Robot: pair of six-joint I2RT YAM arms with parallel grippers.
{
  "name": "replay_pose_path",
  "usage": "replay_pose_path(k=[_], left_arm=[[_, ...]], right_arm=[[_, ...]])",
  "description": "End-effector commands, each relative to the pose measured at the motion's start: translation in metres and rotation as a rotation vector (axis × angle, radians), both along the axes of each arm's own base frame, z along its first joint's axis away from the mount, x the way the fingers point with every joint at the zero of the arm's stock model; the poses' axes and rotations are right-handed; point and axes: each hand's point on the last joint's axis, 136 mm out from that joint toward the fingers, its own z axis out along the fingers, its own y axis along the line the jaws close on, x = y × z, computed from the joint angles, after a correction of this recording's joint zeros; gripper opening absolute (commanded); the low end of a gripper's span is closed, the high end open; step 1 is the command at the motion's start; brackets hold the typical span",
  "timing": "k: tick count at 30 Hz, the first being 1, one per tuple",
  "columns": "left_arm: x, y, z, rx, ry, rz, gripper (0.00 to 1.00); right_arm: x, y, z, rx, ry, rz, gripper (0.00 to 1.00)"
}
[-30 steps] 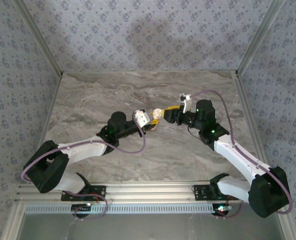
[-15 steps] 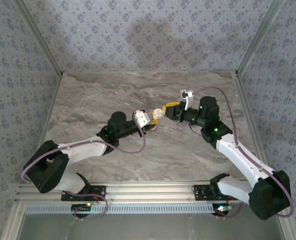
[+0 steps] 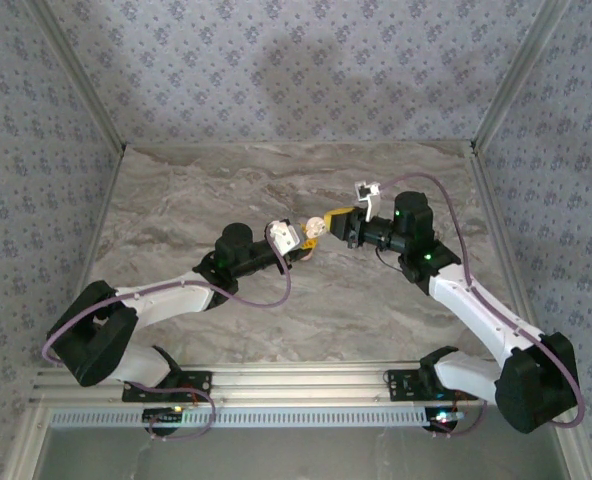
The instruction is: Insert the wireless bluetooth earbuds into the charging case
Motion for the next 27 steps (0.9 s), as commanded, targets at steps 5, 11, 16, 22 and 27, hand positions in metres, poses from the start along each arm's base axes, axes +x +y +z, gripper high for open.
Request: replay_pose_path(k=[5,11,16,22,27], left_arm=[[-0.005,-0.001,0.025,-0.042,-0.052,-0.013,0.2],[-0.004,-0.001,0.026,-0.045,-0.053,-0.01,0.2],[-0.004,0.0,0.027,-0.047,-0.055,-0.009,0.2],[-0.005,0.0,0.028,-0.049,-0.057,-0.008,0.2],[-0.005,0.0,0.028,-0.048,-0.056,-0.007,0.2]], right_arm=[[-0.012,0.007,-0.004,-0.008,0.011,0.057,0.12],[-0.015,0.008,-0.01,-0.015,0.025,0.064,0.1],[-0.018,0.011,-0.014,-0.019,0.032,0.076,0.07],[-0.022,0.015,-0.017,-0.022,0.036,0.089,0.05],[-0.024,0.016,-0.017,-0.023,0.041,0.1,0.05]])
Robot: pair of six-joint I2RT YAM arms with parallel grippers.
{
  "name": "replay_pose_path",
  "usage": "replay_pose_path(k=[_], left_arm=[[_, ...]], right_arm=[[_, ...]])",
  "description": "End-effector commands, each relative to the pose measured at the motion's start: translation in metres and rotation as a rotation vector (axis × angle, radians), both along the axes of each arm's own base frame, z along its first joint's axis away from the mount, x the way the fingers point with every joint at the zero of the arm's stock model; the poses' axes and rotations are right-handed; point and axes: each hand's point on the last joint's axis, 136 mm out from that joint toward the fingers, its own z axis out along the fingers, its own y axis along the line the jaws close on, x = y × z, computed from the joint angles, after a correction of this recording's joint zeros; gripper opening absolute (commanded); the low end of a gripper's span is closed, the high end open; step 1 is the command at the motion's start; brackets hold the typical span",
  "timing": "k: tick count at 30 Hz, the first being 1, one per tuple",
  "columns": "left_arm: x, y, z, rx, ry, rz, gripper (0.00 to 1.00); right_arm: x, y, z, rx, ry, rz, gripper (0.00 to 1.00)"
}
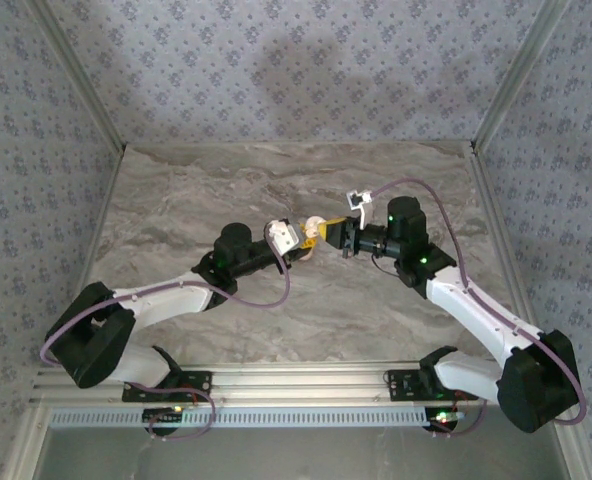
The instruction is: Insert the wireless bluetooth earbuds into the charging case
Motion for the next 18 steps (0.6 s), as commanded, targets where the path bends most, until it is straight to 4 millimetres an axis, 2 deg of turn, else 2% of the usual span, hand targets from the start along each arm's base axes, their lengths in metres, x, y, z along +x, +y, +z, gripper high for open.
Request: replay_pose_path(k=[1,13,18], left_arm=[[-0.004,-0.001,0.024,-0.043,-0.052,-0.009,0.2],[-0.005,0.0,0.021,-0.036,-0.048,-0.009,0.2],[-0.005,0.0,0.022,-0.035,-0.049,-0.008,0.2]], right_arm=[[-0.007,0.002,-0.002,-0.009,-0.002,0.03,0.05],[-0.011,-0.009,0.04,0.02,-0.104,0.034,0.24],[0.0,-0.019,0.039,0.019,0.001,-0.028,0.29]])
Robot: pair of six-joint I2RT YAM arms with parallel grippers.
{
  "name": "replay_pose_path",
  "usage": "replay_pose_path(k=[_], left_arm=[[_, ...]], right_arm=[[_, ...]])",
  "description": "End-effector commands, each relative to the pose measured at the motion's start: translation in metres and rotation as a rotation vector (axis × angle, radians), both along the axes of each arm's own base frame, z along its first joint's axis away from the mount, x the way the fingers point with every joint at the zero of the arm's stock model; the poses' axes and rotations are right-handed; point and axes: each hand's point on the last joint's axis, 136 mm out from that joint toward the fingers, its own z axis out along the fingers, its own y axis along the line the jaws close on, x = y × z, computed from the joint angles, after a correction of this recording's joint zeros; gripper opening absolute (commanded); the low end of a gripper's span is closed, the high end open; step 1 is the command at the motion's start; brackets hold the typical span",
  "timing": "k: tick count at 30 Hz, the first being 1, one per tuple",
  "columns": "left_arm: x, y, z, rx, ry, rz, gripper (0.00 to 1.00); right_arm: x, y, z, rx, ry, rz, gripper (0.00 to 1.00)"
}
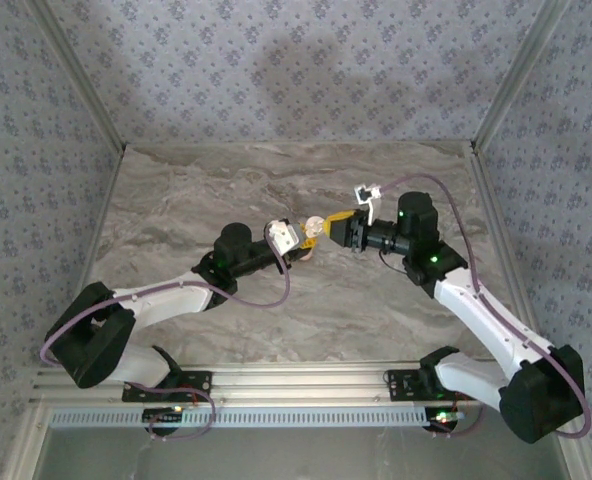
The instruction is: Insert the wireless bluetooth earbuds into the charging case
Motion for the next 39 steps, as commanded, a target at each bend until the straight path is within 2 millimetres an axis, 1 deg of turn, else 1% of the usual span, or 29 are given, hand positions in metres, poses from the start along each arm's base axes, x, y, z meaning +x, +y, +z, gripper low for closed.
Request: replay_pose_path(k=[1,6,8,11,21,33,38,39], left_arm=[[-0.005,0.0,0.022,-0.036,-0.05,-0.009,0.2],[-0.005,0.0,0.023,-0.037,-0.051,-0.011,0.2],[-0.005,0.0,0.023,-0.038,-0.051,-0.012,0.2],[-0.005,0.0,0.023,-0.036,-0.051,-0.011,0.2],[-0.004,-0.002,0.023,-0.034,-0.049,-0.014,0.2],[-0.003,-0.002,0.022,-0.03,-0.05,-0.013,0.2],[-0.003,-0.002,0.022,-0.03,-0.05,-0.013,0.2],[-0.003,-0.002,0.022,-0.03,-0.05,-0.012,0.2]], right_arm=[[0.004,-0.006,0.009,0.017,0.081,-0.029,0.3],[0.017,-0.014,-0.003,0.038,0.275,-0.081,0.3],[0.021,-0.014,-0.009,0.053,0.355,-0.075,0.3],[0.022,-0.01,-0.014,0.063,0.417,-0.051,0.29],[0.017,0.0,-0.018,0.08,0.469,0.014,0.28],[0.013,0.004,-0.02,0.077,0.478,0.046,0.19],[0.011,0.004,-0.023,0.068,0.5,0.043,0.17],[0.011,0.003,-0.025,0.054,0.477,0.048,0.17]])
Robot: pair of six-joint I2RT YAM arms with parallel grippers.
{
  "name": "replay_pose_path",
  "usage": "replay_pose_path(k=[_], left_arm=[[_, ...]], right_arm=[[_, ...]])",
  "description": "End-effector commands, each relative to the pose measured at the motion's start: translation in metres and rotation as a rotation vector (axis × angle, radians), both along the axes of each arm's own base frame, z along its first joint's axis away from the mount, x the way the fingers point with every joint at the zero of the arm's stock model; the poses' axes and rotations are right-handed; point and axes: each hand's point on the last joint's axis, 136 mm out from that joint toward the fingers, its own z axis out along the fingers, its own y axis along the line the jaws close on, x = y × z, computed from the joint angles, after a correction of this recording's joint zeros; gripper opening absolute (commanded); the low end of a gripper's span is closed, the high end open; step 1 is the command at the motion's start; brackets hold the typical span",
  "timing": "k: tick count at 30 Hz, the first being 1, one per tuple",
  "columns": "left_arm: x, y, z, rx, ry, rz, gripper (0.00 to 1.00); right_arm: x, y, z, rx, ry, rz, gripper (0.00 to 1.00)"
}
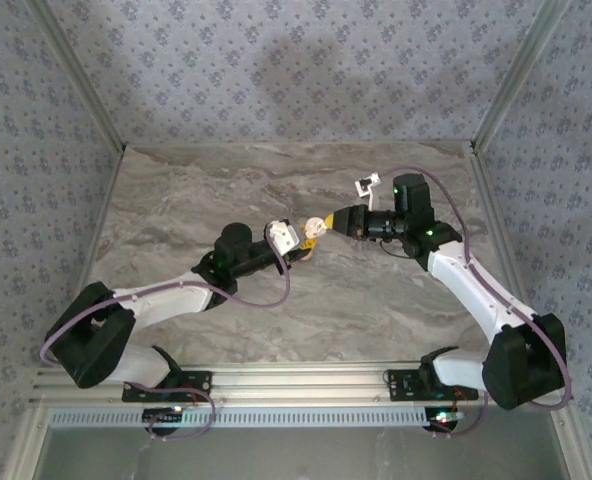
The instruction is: Insert the wireless bluetooth earbuds into the charging case
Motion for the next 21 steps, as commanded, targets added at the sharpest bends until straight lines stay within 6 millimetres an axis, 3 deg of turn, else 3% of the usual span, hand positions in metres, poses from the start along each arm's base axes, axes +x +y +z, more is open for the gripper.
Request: replay_pose_path(k=[1,21], left_arm=[[-0.003,-0.002,0.027,-0.044,-0.06,-0.012,0.2],[-0.009,-0.002,0.032,-0.05,-0.074,-0.039,0.2]], right_arm=[[-0.006,0.004,0.008,-0.003,-0.019,0.044,0.17],[-0.016,0.009,-0.002,-0.053,-0.071,0.116,0.16]])
